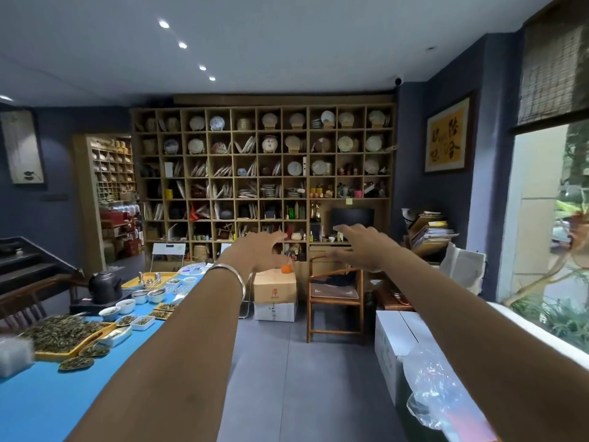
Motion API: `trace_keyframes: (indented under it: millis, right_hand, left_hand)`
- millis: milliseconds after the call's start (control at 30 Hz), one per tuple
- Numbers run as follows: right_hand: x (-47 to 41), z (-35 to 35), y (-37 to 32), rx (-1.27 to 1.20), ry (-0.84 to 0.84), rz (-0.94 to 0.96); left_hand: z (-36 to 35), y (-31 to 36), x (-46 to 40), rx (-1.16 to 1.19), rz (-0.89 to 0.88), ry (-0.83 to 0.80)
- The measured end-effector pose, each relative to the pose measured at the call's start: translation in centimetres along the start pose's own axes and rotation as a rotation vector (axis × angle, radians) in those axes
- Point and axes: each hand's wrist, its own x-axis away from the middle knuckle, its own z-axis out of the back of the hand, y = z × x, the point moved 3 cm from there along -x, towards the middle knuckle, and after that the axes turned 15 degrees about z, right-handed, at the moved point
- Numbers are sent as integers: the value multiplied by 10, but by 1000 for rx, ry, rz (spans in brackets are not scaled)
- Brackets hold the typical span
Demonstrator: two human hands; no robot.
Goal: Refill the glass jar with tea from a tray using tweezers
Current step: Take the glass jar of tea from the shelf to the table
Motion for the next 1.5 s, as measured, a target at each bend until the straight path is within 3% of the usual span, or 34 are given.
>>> trace_keyframes:
  millis: [333,667,1133,1500]
  right_hand:
    - [-115,-41,119,17,30,44]
    - [-213,-97,203,19,32,12]
    - [-514,-194,264,83,64,92]
    - [-682,-276,327,35,66,72]
  left_hand:
    - [-34,26,-161,49,46,1]
    - [-57,-6,-301,24,107,26]
    - [-101,-90,-593,15,107,-38]
    - [-142,-124,-772,-1,60,-49]
